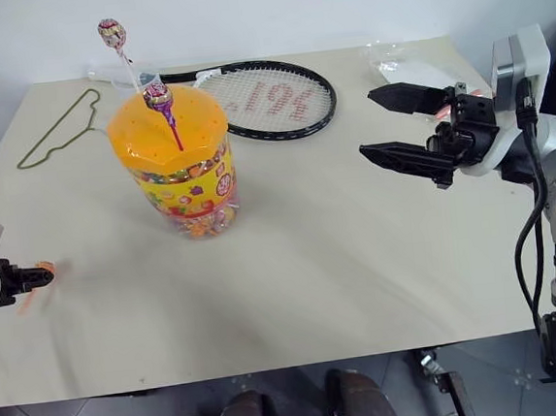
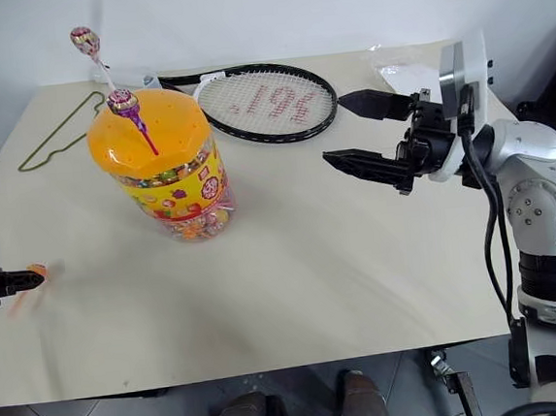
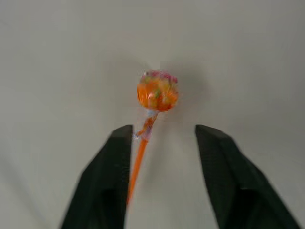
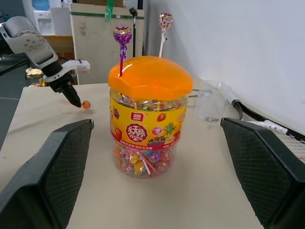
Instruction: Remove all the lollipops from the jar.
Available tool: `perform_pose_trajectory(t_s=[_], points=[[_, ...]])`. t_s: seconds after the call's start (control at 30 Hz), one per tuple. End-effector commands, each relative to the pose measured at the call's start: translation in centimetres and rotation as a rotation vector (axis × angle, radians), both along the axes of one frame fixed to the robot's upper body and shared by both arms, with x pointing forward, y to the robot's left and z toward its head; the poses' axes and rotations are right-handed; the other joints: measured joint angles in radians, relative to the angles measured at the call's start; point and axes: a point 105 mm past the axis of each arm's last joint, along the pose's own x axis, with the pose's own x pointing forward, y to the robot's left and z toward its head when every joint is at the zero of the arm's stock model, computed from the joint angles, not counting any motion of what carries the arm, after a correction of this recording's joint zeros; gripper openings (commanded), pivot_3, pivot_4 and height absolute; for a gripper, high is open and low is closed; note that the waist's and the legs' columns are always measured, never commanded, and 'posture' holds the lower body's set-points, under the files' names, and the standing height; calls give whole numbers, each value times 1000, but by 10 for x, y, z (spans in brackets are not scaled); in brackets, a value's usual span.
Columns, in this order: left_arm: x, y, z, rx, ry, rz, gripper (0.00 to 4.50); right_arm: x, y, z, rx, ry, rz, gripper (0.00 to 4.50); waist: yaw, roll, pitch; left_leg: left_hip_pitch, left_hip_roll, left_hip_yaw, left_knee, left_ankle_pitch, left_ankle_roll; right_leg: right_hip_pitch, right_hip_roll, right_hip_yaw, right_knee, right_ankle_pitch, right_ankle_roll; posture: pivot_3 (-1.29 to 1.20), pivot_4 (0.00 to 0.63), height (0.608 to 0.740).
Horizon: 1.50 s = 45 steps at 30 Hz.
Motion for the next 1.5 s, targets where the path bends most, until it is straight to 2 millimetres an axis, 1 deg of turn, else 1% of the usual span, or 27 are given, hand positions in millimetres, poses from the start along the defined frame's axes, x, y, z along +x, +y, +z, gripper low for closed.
perform_pose_trajectory(t_s=[0.03, 0.13, 0.23, 0.3, 0.37, 0.47, 0.5, 0.57, 0.6, 0.67, 0.77, 0.83, 0.87, 1.0, 1.07, 1.13, 1.23, 1.3, 1.4, 1.5], points=[[-3, 7, 27, 68, -39, 10, 3607, -8, -5, 12, 0, -60, -14, 4500, 0, 0, 0, 0, 0, 0, 0, 0, 0, 0, 0, 0, 0, 0, 0, 0, 150, 740], [-3, 5, 43, 99, -68, -3, 4480, -7, -6, 13, -1, -64, -20, 4500, 0, 0, 0, 0, 0, 0, 0, 0, 0, -1, 0, 1, 0, 0, 0, 0, 150, 740], [2, -5, 72, 146, -140, -55, 4480, -7, -7, 13, -2, -68, -23, 4500, 4, 0, 0, 0, 0, 0, 0, 0, 0, -1, -1, 1, 1, 0, 0, 0, 150, 740], [6, -11, 84, 164, -177, -84, 4480, -7, -7, 13, -2, -69, -24, 4500, 6, 0, 0, -1, 0, 0, 1, 0, 0, -1, -2, 1, 2, 0, 0, 0, 150, 740], [13, -21, 100, 171, -245, -129, 4480, -6, -7, 14, -1, -75, -27, 4500, 5, 0, 0, -1, 0, 0, 1, 0, 0, -1, -2, 1, 2, 0, 0, 0, 150, 740], [31, -45, 127, 189, -411, -255, 4480, -7, -9, 16, 2, -86, -36, 4500, 5, 0, 0, 0, -1, 0, 1, 0, 0, -1, -1, 1, 2, 0, 0, 0, 150, 740], [37, -50, 134, 193, -461, -282, 4480, -6, -10, 17, 2, -89, -42, 4500, 5, 0, 0, -1, -1, 1, 1, 0, 0, -1, -1, 1, 3, 0, 0, 0, 150, 740], [45, -61, 140, 201, -520, -352, 4480, -7, -11, 17, 3, -92, -47, 4500, 4, 0, 0, 0, -1, 1, 1, 0, 0, -1, -1, 1, 3, 0, 0, 0, 150, 740], [50, -70, 144, 208, -570, -411, 4480, -7, -11, 17, 4, -93, -49, 4500, 4, 0, 0, 0, -2, 1, 1, 0, 0, -1, -1, 1, 3, 0, 0, 0, 150, 740], [61, -97, 152, 191, -693, -565, 4480, -7, -12, 17, 6, -96, -55, 4500, 4, 0, 0, 0, -2, 2, 1, 0, 0, -1, -1, 1, 3, 0, 0, 0, 150, 740], [72, -138, 171, 81, -911, -768, 4480, -7, -12, 17, 10, -106, -65, 4500, 10, -1, 0, -1, -2, 5, 3, 0, 0, -1, -1, 0, 3, 0, 0, 0, 150, 740], [78, -154, 178, 22, -991, -837, 4480, -8, -12, 16, 14, -111, -71, 4500, 19, -1, 0, -3, -2, 4, 5, 0, 0, -1, -1, -1, 3, 0, 0, 0, 150, 740], [82, -157, 179, 9, -1006, -856, 4480, -9, -13, 17, 16, -113, -73, 4500, 21, -1, 0, -3, -2, 5, 5, 0, 0, -1, -1, -1, 3, 0, 0, 0, 150, 740], [98, -162, 182, 0, -1062, -874, 4480, -11, -15, 17, 22, -117, -93, 4500, 21, -1, 0, -3, -3, 5, 5, 0, 0, -1, 0, -1, 3, 0, 0, 0, 150, 740], [104, -164, 180, -7, -1046, -876, 4480, -14, -17, 16, 22, -122, -111, 4500, 21, -1, 0, -3, -3, 5, 5, 0, 0, -1, 0, -2, 4, 0, 0, 0, 150, 740], [103, -162, 181, -12, -1044, -882, 4480, -19, -20, 17, 24, -126, -130, 4500, 19, -1, 0, -3, -2, 5, 5, 0, 1, -1, 0, -2, 4, 0, 0, 0, 150, 740], [99, -150, 179, 2, -1029, -869, 4480, -24, -25, 16, 24, -120, -158, 4500, 15, -1, 0, -3, -2, 5, 5, 0, 1, -1, 0, -2, 4, 0, 0, 0, 150, 740], [99, -148, 178, 6, -1025, -865, 4480, -25, -26, 14, 24, -116, -167, 4500, 14, -1, 0, -3, -2, 5, 5, 0, 1, -1, 0, -2, 4, 0, 0, 0, 150, 740], [104, -155, 181, -10, -1047, -880, 4480, -23, -26, 15, 27, -117, -170, 4500, 11, -1, 0, -2, -2, 5, 5, 0, 1, -1, 0, -2, 4, 0, 0, 0, 150, 740], [109, -163, 185, -37, -1070, -902, 4480, -21, -24, 15, 32, -123, -162, 4500, 19, -2, 1, -2, -2, 5, 6, 0, 1, -1, 0, -2, 5, 0, 0, 0, 150, 740]])
